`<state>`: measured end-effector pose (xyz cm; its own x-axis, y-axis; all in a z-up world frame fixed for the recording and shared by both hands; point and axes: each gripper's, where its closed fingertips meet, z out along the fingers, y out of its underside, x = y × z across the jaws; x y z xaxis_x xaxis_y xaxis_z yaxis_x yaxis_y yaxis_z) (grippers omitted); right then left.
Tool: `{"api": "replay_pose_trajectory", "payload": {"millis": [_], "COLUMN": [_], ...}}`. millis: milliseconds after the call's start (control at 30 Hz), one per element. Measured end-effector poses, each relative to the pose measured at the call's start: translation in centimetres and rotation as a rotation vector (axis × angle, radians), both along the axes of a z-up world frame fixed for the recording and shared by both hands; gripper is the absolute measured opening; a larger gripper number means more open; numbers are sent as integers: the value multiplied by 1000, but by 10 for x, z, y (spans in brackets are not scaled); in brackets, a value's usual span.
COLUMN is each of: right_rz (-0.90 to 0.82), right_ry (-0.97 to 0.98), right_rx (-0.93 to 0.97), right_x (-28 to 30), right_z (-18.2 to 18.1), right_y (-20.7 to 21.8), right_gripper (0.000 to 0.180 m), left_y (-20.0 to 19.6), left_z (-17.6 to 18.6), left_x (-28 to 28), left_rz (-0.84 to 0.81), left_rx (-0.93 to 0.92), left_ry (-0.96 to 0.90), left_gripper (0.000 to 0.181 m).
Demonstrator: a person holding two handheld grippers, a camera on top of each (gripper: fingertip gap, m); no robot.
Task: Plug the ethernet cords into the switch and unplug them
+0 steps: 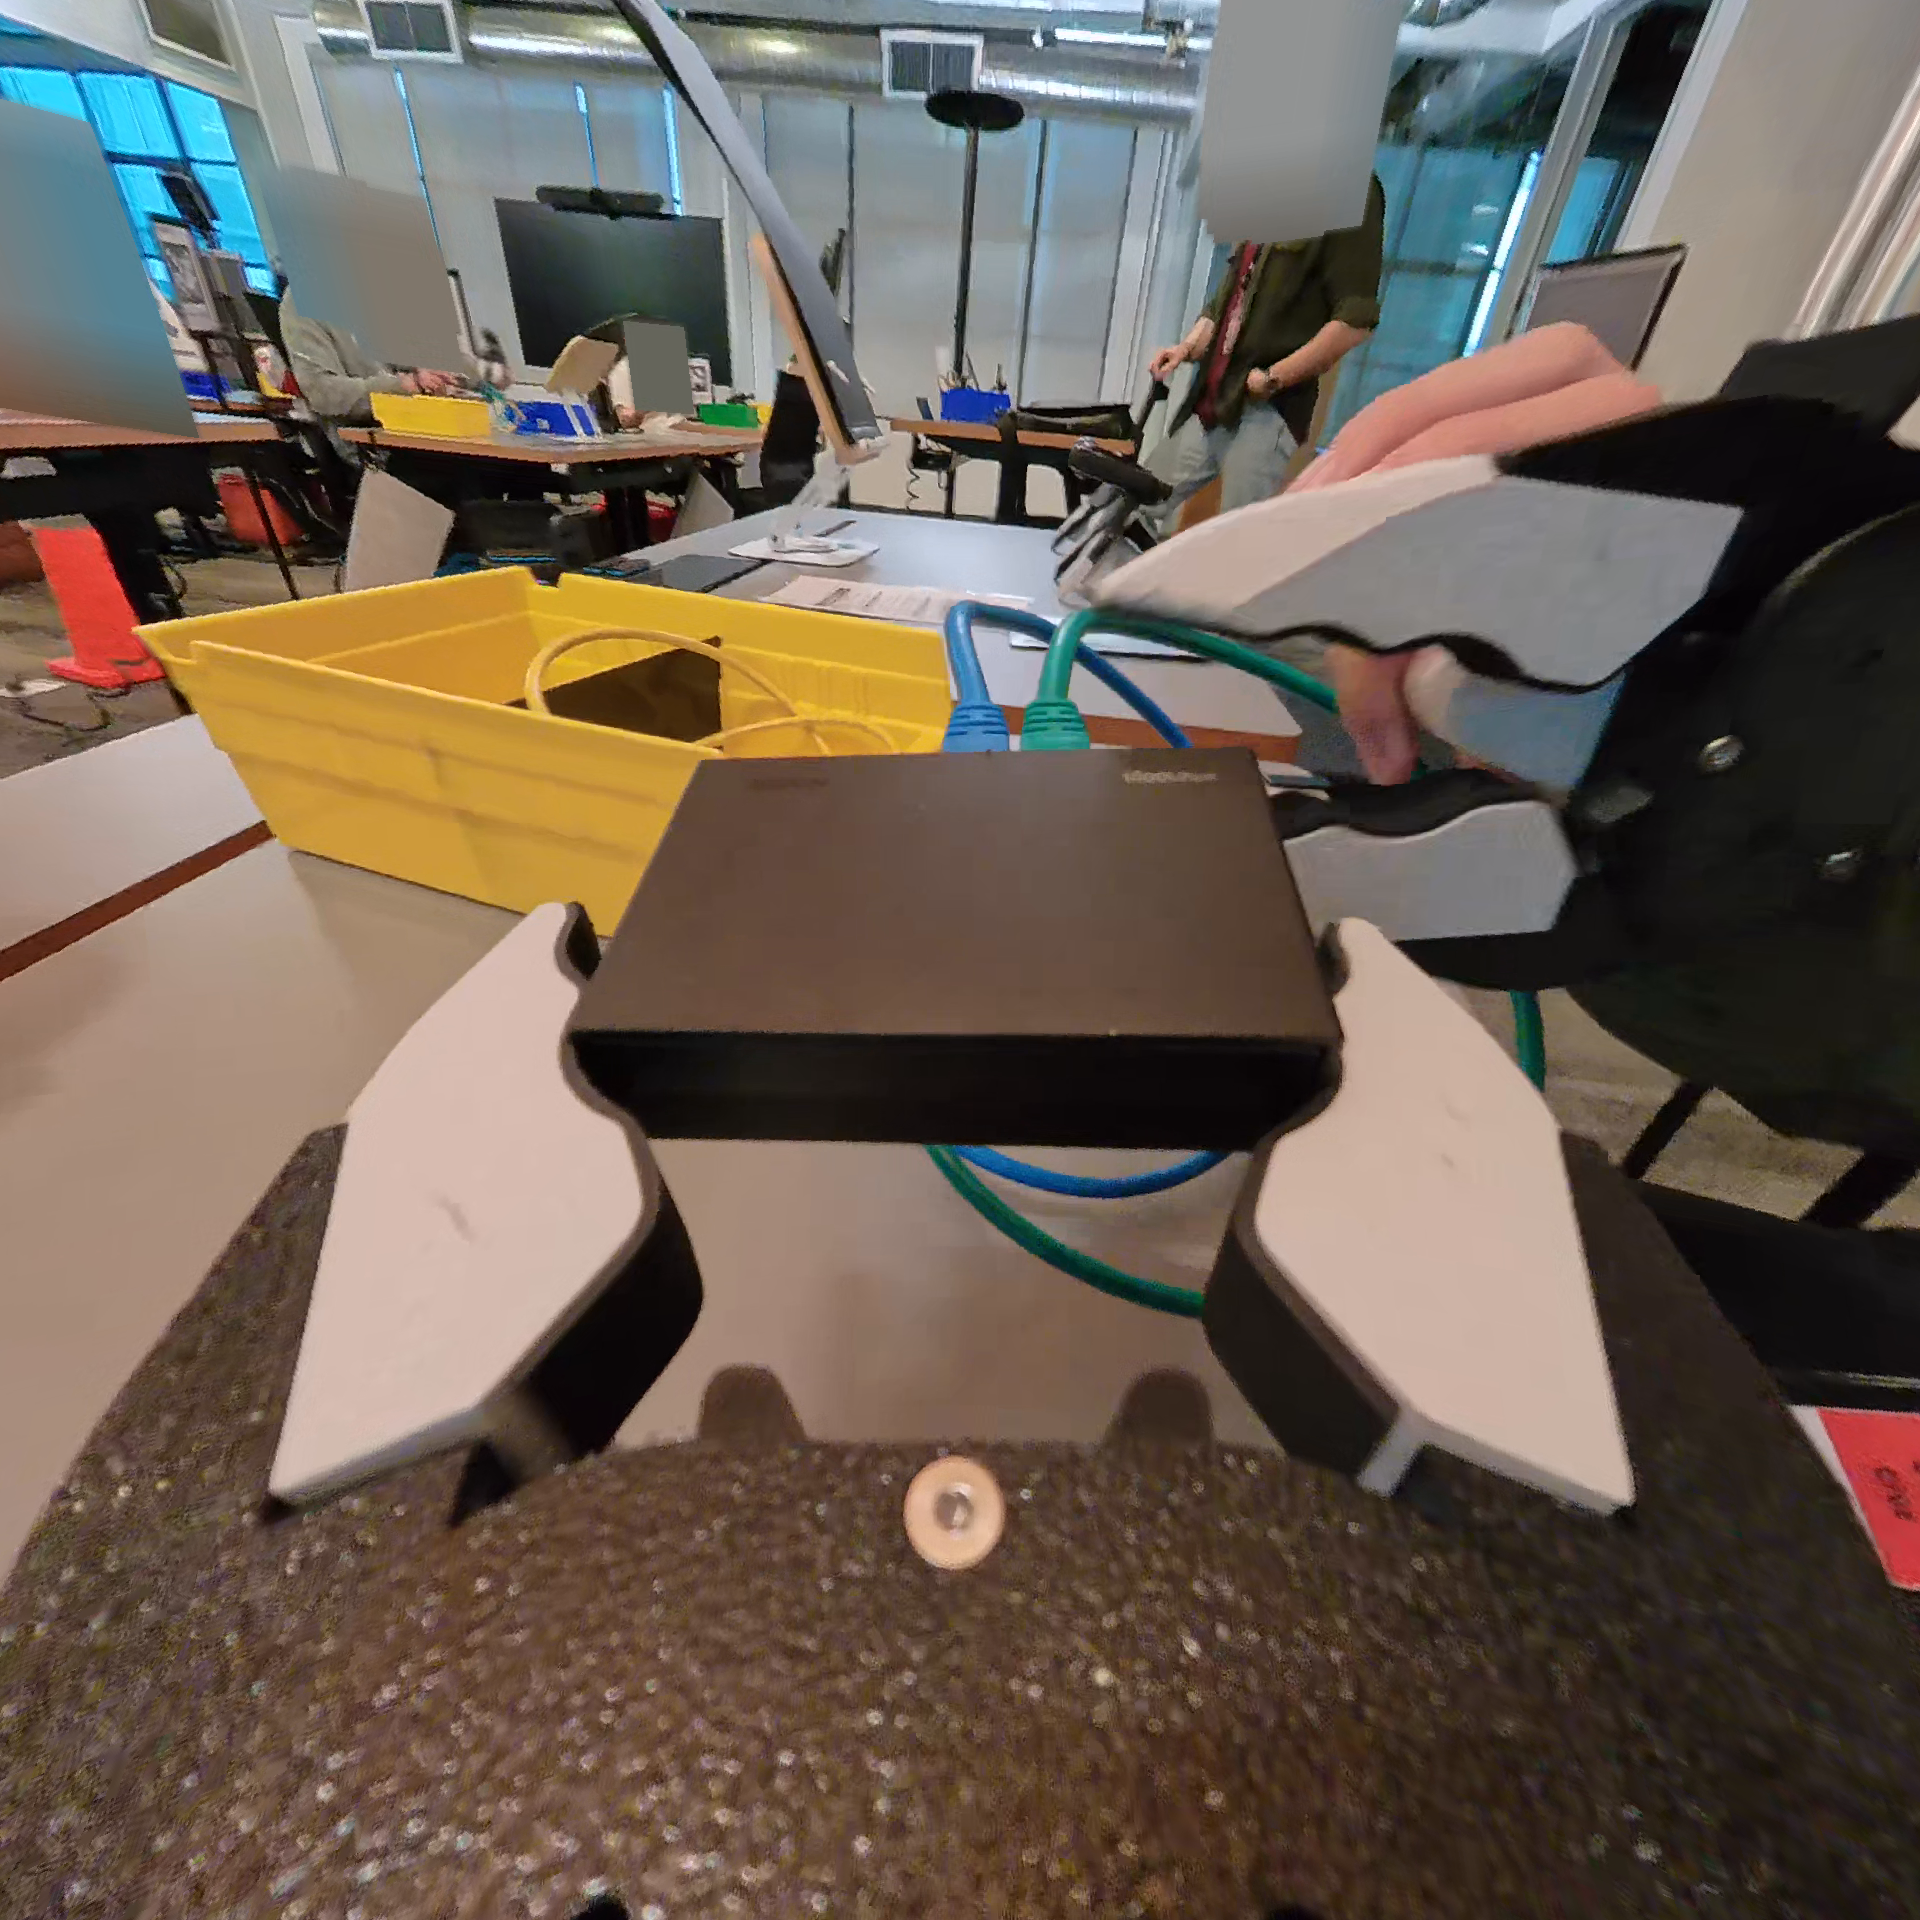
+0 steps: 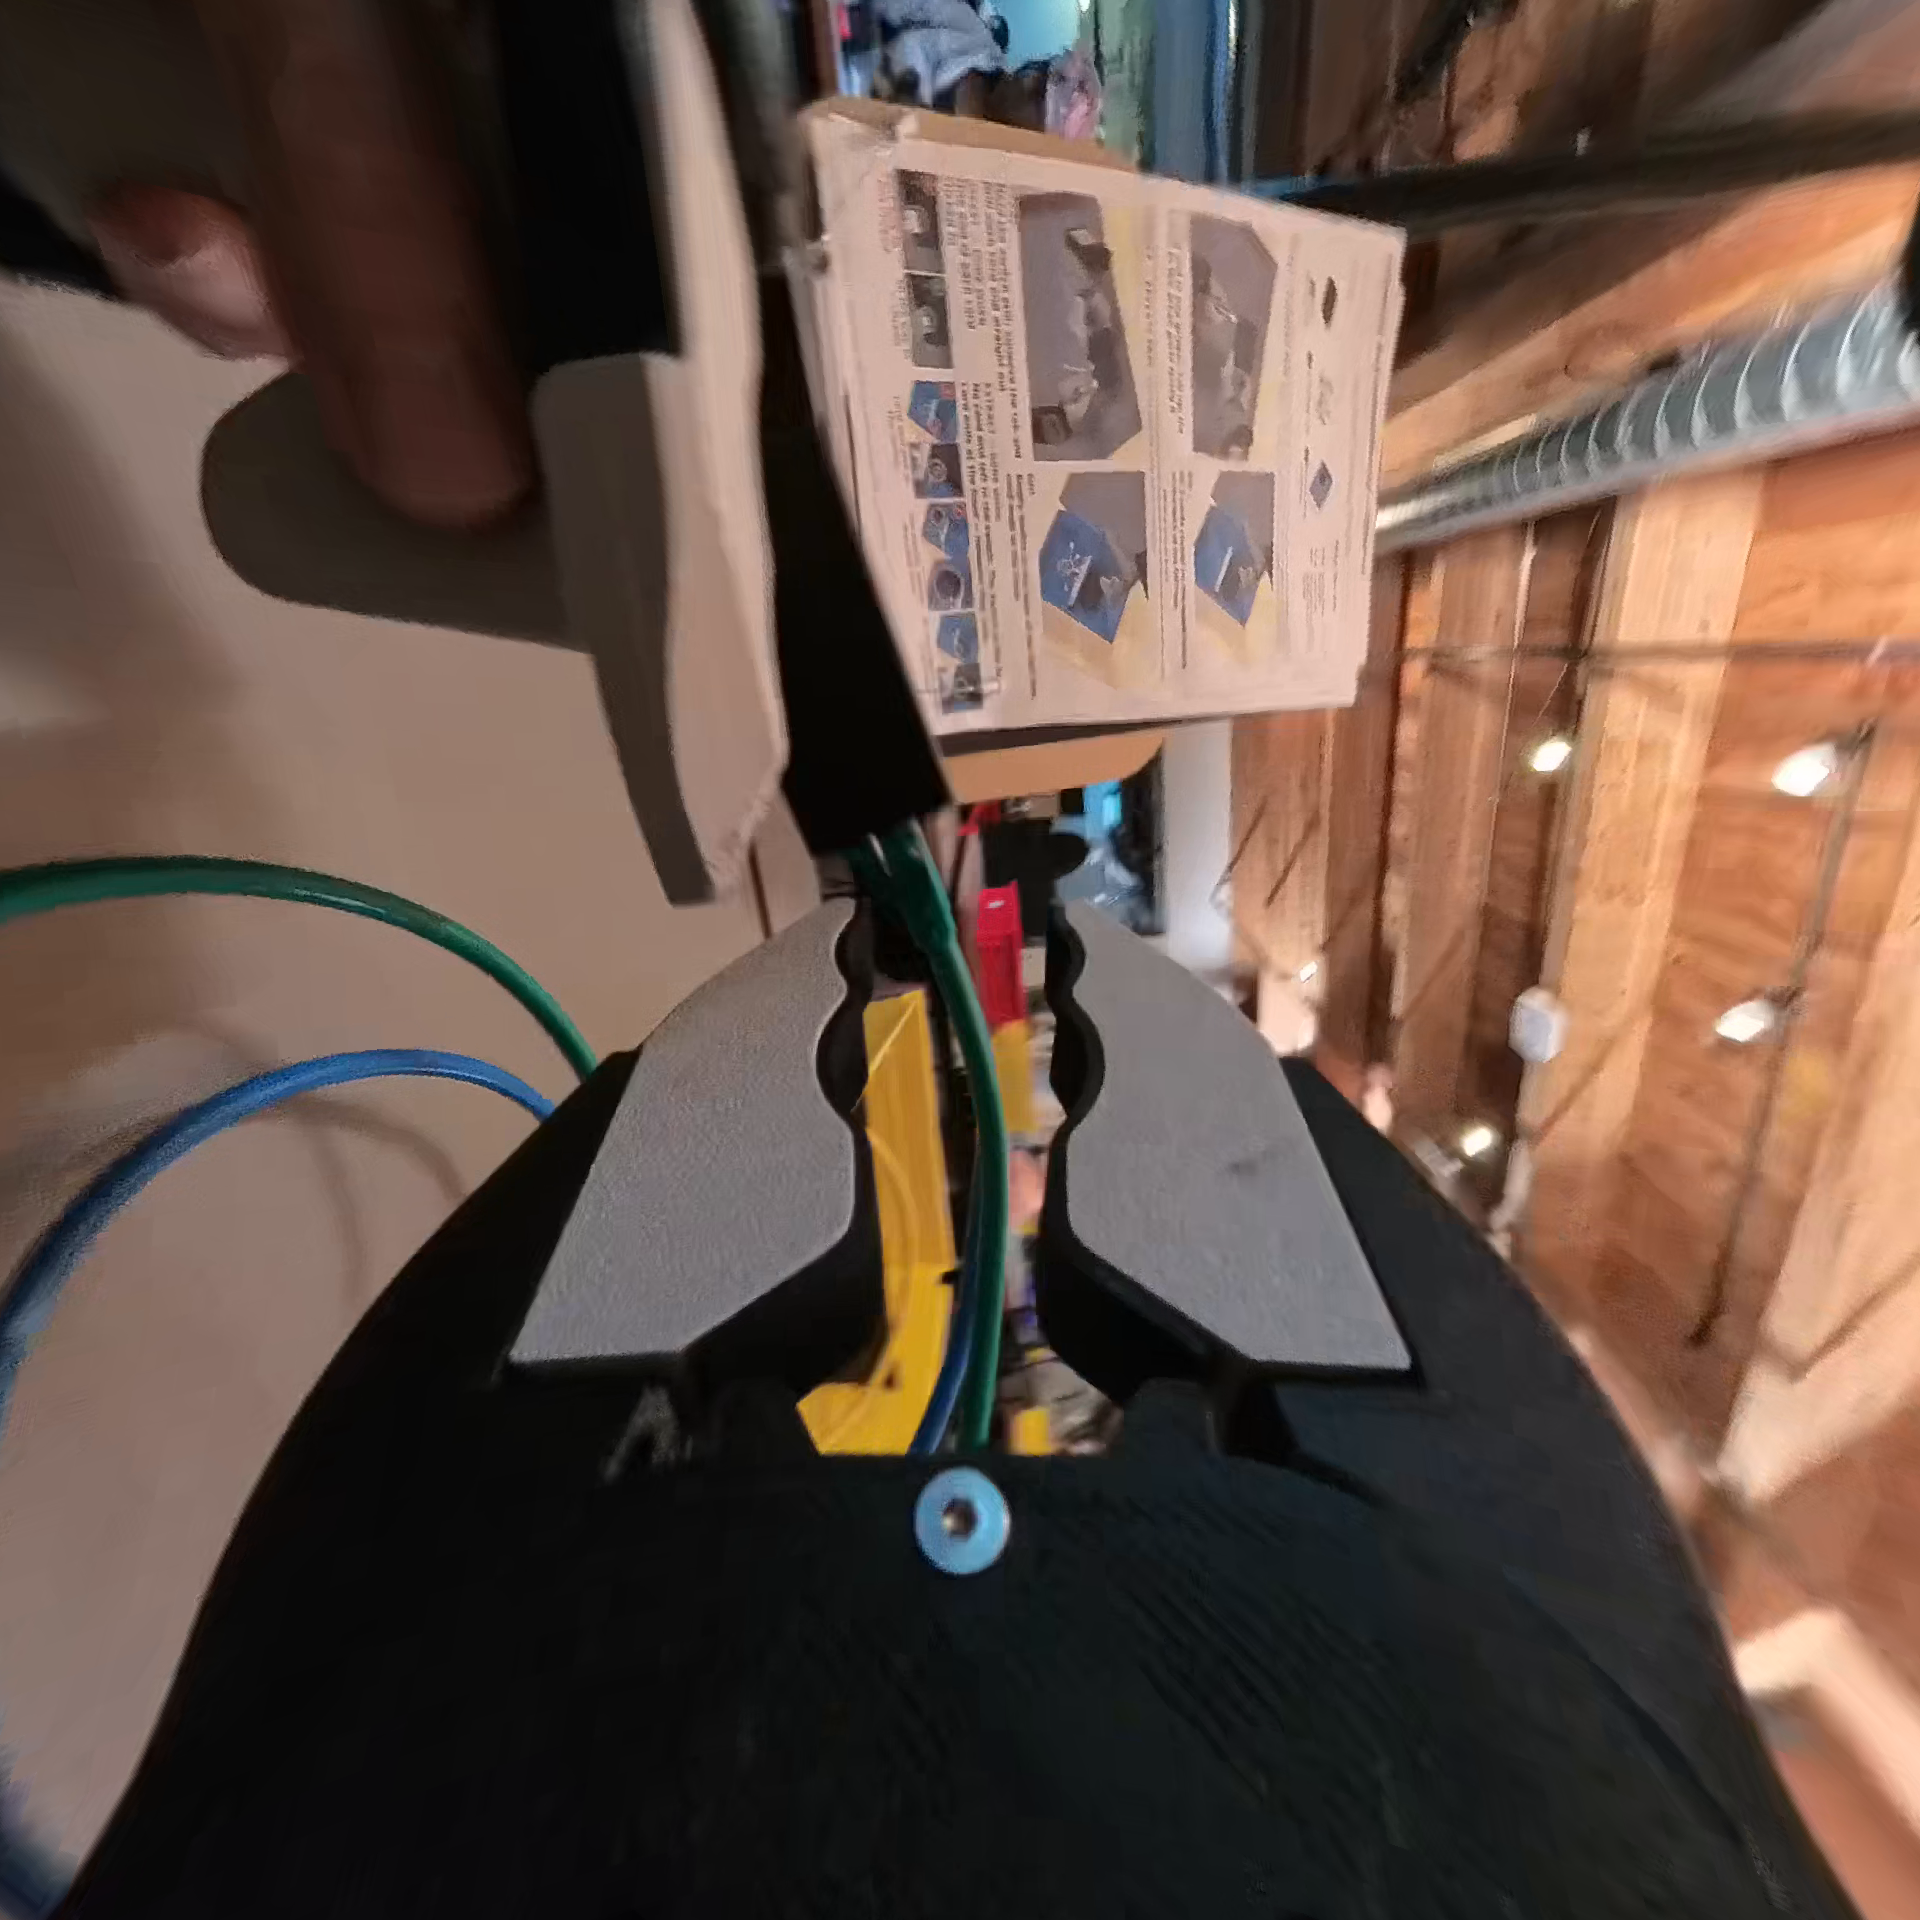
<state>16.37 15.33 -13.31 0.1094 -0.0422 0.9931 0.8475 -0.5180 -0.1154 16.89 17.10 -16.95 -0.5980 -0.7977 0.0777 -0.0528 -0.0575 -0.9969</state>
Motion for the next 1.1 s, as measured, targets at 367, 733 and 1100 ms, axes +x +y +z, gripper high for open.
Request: {"api": "replay_pose_trajectory", "payload": {"millis": [367, 733, 1100], "right_rz": [109, 497, 454], "right_ry": [1694, 2345, 2400], "right_rx": [754, 906, 986], "right_x": [-21, -28, -17], "right_z": [-9, -7, -17], "right_y": [-6, 4, 5], "right_gripper": [46, 32, 24], "left_y": [4, 3, -7], "left_z": [13, 14, 6], "left_x": [-7, -12, -8], "left_rz": [33, 36, 60], "left_rx": [40, 138, 256], "left_ry": [-137, -208, -212], "left_gripper": [124, 124, 124]}}
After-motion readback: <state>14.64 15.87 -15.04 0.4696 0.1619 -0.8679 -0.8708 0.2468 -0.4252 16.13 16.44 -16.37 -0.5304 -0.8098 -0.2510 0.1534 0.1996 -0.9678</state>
